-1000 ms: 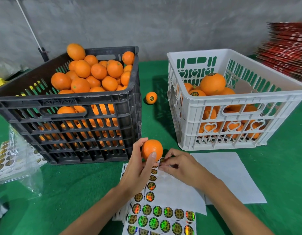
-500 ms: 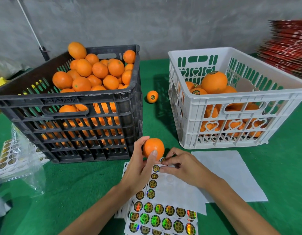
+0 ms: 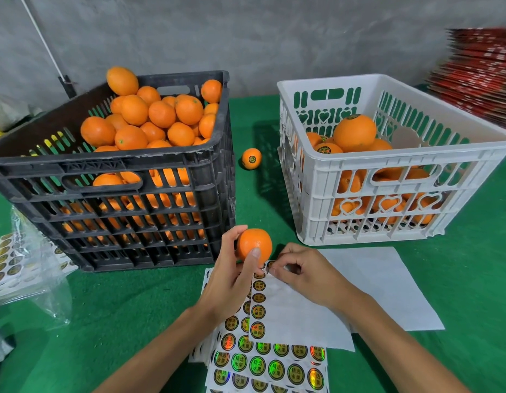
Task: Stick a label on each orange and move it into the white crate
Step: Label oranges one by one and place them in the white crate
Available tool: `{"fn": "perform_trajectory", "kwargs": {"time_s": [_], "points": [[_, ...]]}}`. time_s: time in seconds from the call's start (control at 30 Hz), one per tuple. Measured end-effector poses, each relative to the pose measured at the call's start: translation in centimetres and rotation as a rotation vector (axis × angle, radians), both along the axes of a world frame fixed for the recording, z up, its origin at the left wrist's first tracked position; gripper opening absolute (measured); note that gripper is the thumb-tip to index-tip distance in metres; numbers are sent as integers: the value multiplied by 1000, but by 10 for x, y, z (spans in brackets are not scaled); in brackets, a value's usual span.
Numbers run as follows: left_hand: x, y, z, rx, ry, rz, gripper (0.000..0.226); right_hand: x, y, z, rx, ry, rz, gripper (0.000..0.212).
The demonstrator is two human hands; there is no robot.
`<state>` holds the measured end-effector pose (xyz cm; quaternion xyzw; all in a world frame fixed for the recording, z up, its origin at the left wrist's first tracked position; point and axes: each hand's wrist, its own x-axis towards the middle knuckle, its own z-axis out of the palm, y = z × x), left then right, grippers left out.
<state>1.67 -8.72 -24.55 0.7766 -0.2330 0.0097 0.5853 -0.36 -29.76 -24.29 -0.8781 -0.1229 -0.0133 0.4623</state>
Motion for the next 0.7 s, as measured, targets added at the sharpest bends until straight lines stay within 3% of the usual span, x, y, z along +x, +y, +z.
{"fn": "perform_trajectory", "kwargs": {"time_s": [0.07, 0.13, 0.23, 0.43, 0.6, 0.7], "points": [[2, 0, -1, 8, 6, 0, 51, 0, 3, 2, -10, -46, -96, 16], [3, 0, -3, 10, 15, -8, 50, 0, 8, 11, 129, -95, -321, 18], [4, 1, -7, 30, 22, -35, 52, -3, 19, 24, 118, -339, -547, 12], [3, -1, -4, -32, 21, -11, 48, -9, 29, 16, -46, -490, -279, 13], [0, -11, 19, -159, 67, 14, 44, -14, 20, 29, -306, -630, -152, 48], [0, -27, 52, -291, 32, 22, 39, -14, 28, 47, -423, -766, -254, 68]]}}
